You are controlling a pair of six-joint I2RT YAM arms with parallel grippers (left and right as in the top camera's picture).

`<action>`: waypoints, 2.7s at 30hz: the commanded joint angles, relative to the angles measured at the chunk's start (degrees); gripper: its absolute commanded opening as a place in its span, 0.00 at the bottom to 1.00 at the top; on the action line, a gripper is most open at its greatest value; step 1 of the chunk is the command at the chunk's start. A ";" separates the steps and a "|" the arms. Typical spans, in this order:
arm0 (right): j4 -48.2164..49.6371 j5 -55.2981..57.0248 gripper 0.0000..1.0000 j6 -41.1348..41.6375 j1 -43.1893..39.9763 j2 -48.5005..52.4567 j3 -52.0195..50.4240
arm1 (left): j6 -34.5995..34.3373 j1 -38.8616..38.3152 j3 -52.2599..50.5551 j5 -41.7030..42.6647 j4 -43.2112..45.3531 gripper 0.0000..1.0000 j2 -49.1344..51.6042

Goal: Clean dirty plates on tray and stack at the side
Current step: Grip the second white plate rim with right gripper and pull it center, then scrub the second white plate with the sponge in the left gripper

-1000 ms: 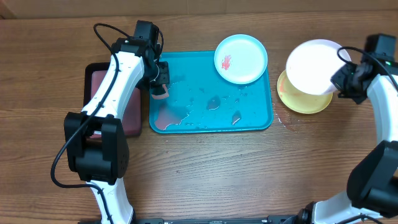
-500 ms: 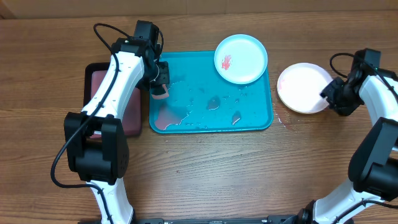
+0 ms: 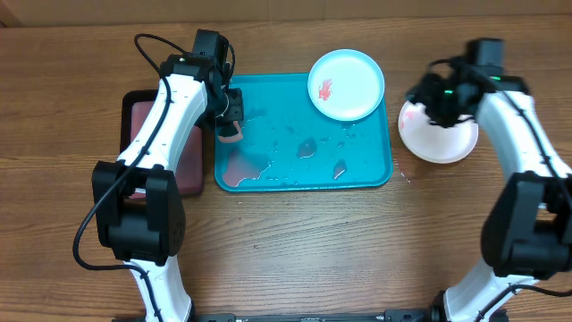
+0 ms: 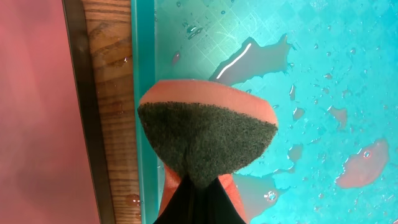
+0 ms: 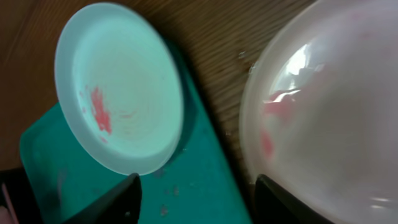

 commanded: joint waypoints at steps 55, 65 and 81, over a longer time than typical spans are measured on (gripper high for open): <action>1.29 15.91 0.66 -27.08 19.37 16.24 7.56 | -0.98 -0.07 0.74 -0.63 -0.13 0.04 0.42; 0.37 14.97 0.13 -26.71 19.39 17.94 7.69 | -0.96 -0.07 0.74 -0.79 -0.15 0.04 0.42; -9.77 2.93 0.04 9.31 23.61 19.12 9.92 | -2.05 -0.20 0.74 -0.28 0.52 0.04 0.42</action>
